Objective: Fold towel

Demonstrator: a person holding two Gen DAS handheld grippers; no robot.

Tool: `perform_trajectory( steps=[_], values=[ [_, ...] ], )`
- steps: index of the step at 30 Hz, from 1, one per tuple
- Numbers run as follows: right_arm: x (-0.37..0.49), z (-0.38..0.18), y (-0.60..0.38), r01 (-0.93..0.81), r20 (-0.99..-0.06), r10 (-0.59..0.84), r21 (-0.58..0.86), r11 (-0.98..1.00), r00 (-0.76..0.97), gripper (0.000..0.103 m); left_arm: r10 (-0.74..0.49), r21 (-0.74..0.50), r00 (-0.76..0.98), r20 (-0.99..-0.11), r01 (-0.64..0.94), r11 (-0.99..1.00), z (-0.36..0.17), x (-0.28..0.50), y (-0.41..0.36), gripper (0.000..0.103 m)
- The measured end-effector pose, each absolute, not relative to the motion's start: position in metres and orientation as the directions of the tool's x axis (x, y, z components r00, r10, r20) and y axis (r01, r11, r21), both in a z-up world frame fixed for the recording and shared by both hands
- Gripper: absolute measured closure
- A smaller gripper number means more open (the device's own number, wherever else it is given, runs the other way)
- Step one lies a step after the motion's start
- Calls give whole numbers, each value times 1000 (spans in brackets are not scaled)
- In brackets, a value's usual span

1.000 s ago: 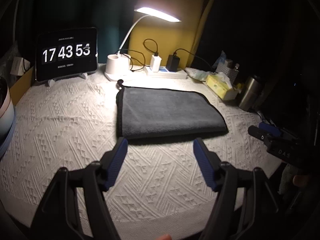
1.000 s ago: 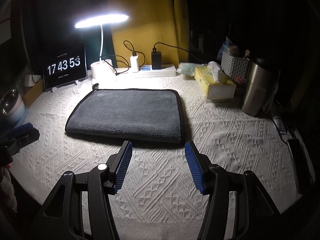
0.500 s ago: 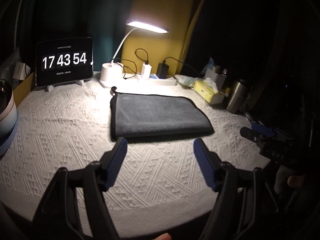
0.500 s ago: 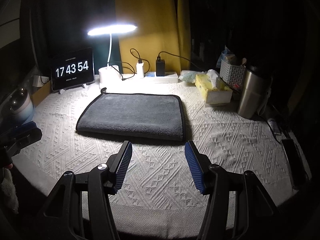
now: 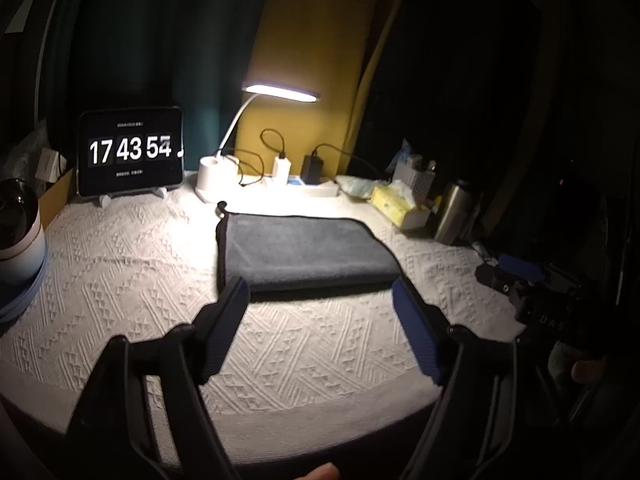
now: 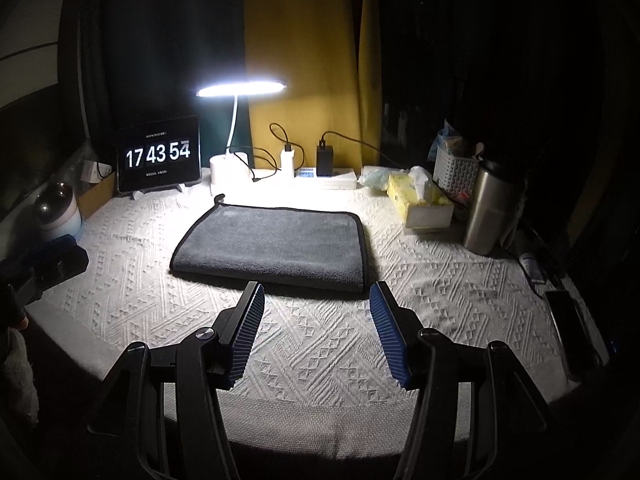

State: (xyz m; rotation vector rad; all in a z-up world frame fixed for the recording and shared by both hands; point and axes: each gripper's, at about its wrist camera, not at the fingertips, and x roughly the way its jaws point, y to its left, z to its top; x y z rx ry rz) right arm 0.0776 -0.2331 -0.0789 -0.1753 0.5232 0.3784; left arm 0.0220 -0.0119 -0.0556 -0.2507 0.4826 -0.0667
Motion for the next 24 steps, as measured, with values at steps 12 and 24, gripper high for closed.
perform_trajectory(
  steps=[12, 24],
  values=[
    [53, -55, -239, -389, -461, 311, -83, 918, 831, 45, -121, -213, 921, -369, 43, 976, -30, -4, -21, 13],
    [28, -34, -246, -385, -401, 318, -98, 918, 859, 45, -89, -214, 941, -327, 19, 977, -12, -22, -20, 13]
  ],
)
